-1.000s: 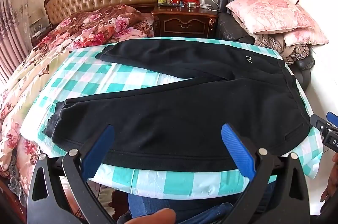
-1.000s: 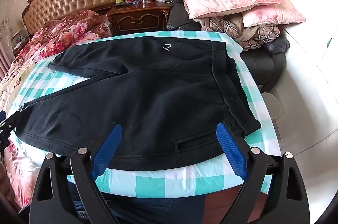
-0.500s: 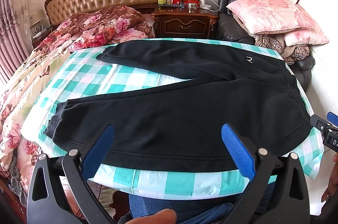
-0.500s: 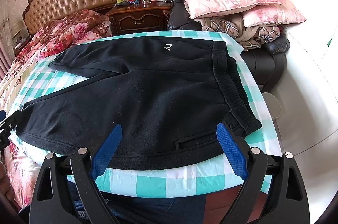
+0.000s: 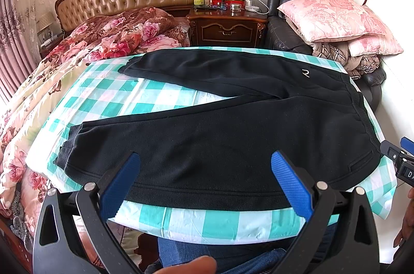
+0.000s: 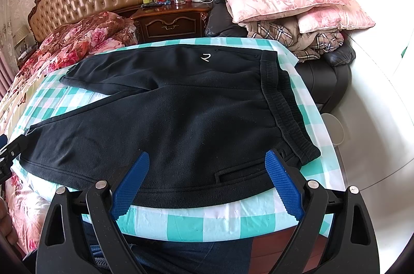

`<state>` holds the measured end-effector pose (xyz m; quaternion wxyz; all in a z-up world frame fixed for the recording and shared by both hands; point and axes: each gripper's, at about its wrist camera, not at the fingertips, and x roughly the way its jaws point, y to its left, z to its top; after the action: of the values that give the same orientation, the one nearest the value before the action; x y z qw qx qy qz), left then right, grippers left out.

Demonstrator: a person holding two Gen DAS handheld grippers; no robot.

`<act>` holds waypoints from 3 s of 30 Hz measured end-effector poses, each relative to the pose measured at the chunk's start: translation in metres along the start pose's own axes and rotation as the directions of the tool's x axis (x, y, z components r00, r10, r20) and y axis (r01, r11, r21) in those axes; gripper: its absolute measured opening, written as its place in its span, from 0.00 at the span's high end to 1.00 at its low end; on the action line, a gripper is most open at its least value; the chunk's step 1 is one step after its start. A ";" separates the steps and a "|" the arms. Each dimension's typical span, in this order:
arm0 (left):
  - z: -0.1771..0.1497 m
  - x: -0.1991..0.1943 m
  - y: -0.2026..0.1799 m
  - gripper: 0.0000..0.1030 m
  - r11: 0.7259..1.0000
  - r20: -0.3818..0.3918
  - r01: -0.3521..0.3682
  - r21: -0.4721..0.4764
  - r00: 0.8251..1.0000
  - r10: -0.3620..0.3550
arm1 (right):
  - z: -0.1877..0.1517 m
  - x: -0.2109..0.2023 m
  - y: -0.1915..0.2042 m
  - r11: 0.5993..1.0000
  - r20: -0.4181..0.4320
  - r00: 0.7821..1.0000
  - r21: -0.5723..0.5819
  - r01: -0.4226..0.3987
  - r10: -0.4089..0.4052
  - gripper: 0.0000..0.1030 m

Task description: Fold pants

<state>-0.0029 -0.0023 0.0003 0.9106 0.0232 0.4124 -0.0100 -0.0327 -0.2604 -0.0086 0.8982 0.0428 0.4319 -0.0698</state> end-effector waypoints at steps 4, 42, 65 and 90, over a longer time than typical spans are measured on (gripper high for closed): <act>0.000 0.000 0.000 0.02 1.000 0.001 0.001 0.002 1.000 -0.001 | 0.000 0.000 0.000 1.000 0.001 1.000 0.000 0.000 0.000 0.15; 0.000 -0.001 -0.001 0.02 1.000 0.000 0.001 -0.002 1.000 -0.001 | 0.000 0.000 0.000 1.000 0.002 1.000 -0.001 0.001 -0.001 0.15; -0.003 0.006 -0.009 0.02 1.000 -0.024 0.008 -0.006 1.000 -0.009 | 0.003 0.009 0.000 1.000 -0.015 1.000 -0.009 0.015 -0.015 0.15; 0.038 0.115 -0.031 0.02 0.980 -0.149 0.188 -0.068 0.969 -0.196 | 0.142 0.183 -0.122 0.992 -0.121 0.991 0.113 0.064 -0.050 0.15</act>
<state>0.1001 -0.0349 -0.0618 0.8710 -0.0405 0.4822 -0.0851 0.1697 -0.4160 -0.0657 0.8646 0.0869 0.4806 -0.1180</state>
